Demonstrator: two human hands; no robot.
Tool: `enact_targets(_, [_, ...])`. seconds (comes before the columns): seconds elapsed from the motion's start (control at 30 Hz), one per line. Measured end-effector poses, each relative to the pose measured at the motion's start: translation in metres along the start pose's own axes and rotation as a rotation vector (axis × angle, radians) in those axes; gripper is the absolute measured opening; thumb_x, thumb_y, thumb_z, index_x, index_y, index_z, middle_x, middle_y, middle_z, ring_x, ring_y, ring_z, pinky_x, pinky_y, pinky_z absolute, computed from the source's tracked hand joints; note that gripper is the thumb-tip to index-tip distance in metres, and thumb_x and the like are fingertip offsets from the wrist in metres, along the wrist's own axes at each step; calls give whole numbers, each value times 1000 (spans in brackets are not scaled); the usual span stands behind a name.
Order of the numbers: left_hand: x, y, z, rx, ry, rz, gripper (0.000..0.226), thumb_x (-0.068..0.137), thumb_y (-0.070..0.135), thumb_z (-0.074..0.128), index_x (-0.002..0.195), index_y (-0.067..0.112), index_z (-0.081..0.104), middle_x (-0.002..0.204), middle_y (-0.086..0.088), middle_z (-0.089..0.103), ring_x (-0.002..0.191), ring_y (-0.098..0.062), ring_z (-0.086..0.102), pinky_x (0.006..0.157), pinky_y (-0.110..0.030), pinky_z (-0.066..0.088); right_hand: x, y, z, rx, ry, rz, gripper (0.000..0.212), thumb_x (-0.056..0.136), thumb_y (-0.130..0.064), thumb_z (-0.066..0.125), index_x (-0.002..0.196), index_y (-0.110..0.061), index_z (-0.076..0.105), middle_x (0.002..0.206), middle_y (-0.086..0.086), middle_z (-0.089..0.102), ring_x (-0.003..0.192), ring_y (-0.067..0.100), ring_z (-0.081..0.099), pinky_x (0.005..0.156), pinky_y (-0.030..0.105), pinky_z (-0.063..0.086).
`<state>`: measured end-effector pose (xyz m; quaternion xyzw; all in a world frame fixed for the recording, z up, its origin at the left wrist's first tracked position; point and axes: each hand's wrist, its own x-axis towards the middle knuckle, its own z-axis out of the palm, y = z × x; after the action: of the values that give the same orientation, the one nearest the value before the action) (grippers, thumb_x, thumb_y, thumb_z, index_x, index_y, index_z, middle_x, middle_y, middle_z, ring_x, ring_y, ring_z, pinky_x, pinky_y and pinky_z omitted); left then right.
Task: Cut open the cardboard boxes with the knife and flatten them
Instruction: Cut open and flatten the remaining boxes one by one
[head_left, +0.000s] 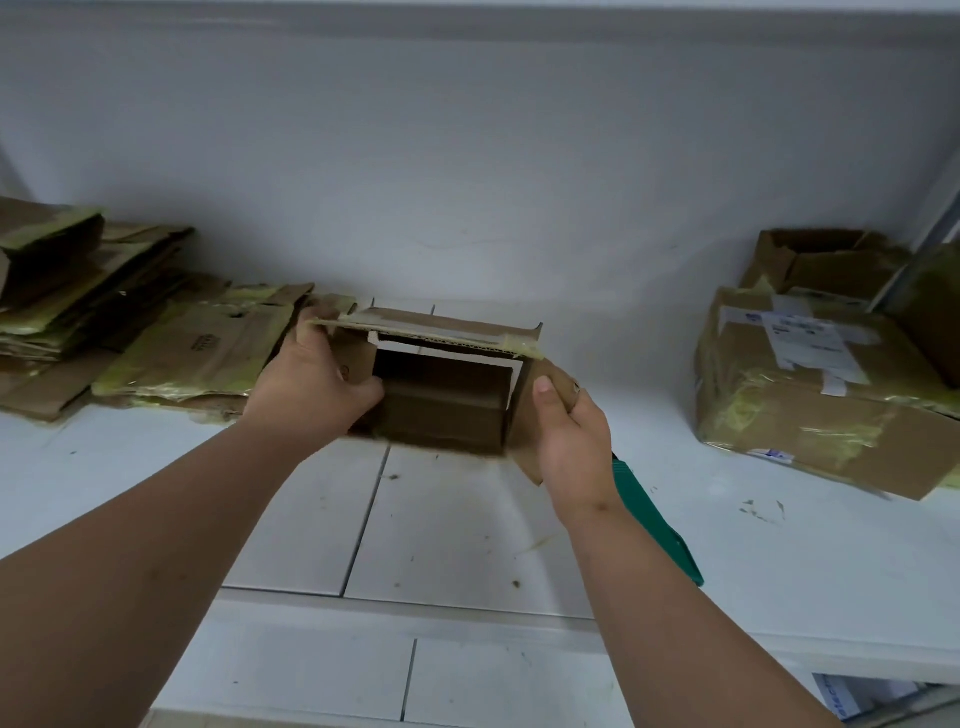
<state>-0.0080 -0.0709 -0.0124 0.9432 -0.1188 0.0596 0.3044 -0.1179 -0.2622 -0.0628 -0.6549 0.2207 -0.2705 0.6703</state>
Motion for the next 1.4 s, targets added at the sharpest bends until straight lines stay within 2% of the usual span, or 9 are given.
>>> enact_targets(0.13, [-1,-17,-13,-469,-242,-44,57,93,1,54,120,51,53,116,-5,59,92,-27,63,80,-41,55,5,-2,-8,78,43,31,22,102,-33,53,121,-40,59,96,-32,61,106,6,60,98,26,46])
enact_targets(0.33, [-9,-38,-24,-854,-473,-268,62,84,-13,33,115,23,72,124,-12,62,112,-38,59,94,-47,50,0,5,-8,158,-73,34,37,101,-24,57,130,-46,52,94,-41,64,89,-22,59,82,2,45])
enact_targets(0.47, [-10,-38,-27,-678,-486,-231,26,95,34,54,110,25,73,117,0,69,111,-26,61,98,-43,46,-4,8,-7,250,-61,209,39,97,-12,58,125,-38,66,111,-15,73,109,10,65,104,35,49])
enact_targets(0.53, [-6,-36,-20,-470,-470,-207,42,82,61,61,110,29,64,120,2,62,112,-22,56,101,-44,44,-11,7,-6,391,-99,296,40,93,-3,50,125,-21,67,111,4,74,108,26,66,105,45,48])
enact_targets(0.7, [-7,-29,-1,-185,-389,-14,78,81,45,75,145,31,33,130,8,48,105,-15,55,75,-26,48,-16,7,-6,576,-209,428,35,97,-29,44,112,-14,73,119,20,68,103,34,64,101,53,46])
enact_targets(1.0, [-18,-35,32,307,-496,181,87,87,70,45,156,30,11,156,3,19,141,-29,18,115,-46,27,-12,19,-14,65,-55,541,28,99,-10,35,115,-18,57,102,11,71,91,28,68,79,41,57])
enact_targets(1.13, [-22,-37,50,393,-552,158,77,94,66,35,156,29,10,164,7,1,149,-30,-1,119,-53,14,-15,19,-16,-577,-62,348,28,94,-7,39,118,-10,51,107,10,63,86,22,61,70,34,53])
enact_targets(1.23, [-24,-38,59,509,-572,190,75,95,64,33,157,28,7,164,9,-9,150,-26,-11,120,-55,9,-23,17,-19,-1129,-69,17,62,87,-13,53,143,-22,30,128,8,39,111,25,43,88,33,42])
enact_targets(1.4, [-29,-40,64,532,-661,204,77,98,63,22,156,24,-9,161,9,-22,149,-17,-18,121,-52,0,-24,30,-11,-1280,-326,-286,71,101,-47,39,158,-28,2,165,2,-11,152,26,-11,124,43,-1])
